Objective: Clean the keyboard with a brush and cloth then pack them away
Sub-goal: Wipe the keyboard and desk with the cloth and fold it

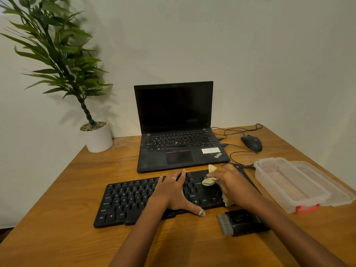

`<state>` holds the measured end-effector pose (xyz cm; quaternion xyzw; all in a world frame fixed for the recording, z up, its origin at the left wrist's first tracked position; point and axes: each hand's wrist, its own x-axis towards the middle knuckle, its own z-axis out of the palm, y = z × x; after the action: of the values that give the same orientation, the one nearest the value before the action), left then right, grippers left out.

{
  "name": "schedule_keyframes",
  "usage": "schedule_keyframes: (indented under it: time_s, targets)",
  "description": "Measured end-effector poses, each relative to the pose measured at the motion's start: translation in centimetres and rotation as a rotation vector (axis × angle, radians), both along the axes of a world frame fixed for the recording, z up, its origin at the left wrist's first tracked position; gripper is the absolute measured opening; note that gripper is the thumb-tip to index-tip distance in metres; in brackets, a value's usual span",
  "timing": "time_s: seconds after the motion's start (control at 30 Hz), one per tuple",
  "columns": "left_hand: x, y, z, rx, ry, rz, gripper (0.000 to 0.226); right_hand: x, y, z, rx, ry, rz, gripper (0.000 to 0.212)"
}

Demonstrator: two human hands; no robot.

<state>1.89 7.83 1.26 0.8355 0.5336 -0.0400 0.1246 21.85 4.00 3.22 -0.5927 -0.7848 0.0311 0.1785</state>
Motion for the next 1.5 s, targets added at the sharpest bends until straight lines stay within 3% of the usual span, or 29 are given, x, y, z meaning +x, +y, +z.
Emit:
schedule_keyframes:
  time_s: [0.13, 0.27, 0.5, 0.73, 0.97, 1.07, 1.2, 1.27, 1.37, 1.5]
  targets:
    - [0.0, -0.1, -0.1, 0.024, -0.009, -0.001, 0.136, -1.4, -1.9, -1.6, -0.043, -0.218, 0.072, 0.046]
    - [-0.1, -0.2, 0.0, 0.029, -0.009, -0.002, 0.135, 0.0, -2.2, -0.2, -0.166, -0.162, 0.058, 0.053]
    - [0.0, 0.0, 0.1, 0.003, 0.003, 0.004, 0.135, 0.1, -1.2, -0.3, -0.086, -0.302, 0.166, 0.062]
    - [-0.1, 0.0, 0.1, 0.006, -0.014, -0.004, 0.135, 1.9, -1.4, 0.3, -0.116, -0.259, -0.049, 0.053]
    - [0.0, 0.0, -0.1, 0.014, -0.005, 0.000, 0.135, -1.5, -0.9, -1.1, -0.089, -0.266, 0.099, 0.052]
    - [-0.1, -0.1, -0.1, 0.008, -0.024, -0.004, 0.134, 0.9, -0.7, -1.1, -0.135, -0.236, 0.006, 0.058]
    - [-0.2, 0.0, -0.1, 0.007, -0.024, -0.006, 0.135, 2.8, 0.0, -0.5, -0.154, -0.215, -0.039, 0.048]
    - [-0.2, 0.0, -0.2, 0.011, -0.027, -0.006, 0.135, 2.4, 0.7, 0.4, -0.152, -0.118, -0.008, 0.046]
    - [-0.2, -0.1, -0.3, 0.018, -0.041, -0.003, 0.135, 2.6, 2.5, 2.3, 0.034, 0.072, -0.007, 0.053]
    - [-0.2, -0.2, -0.3, 0.029, -0.053, -0.005, 0.135, 2.6, 4.3, 1.7, -0.038, -0.148, -0.001, 0.064]
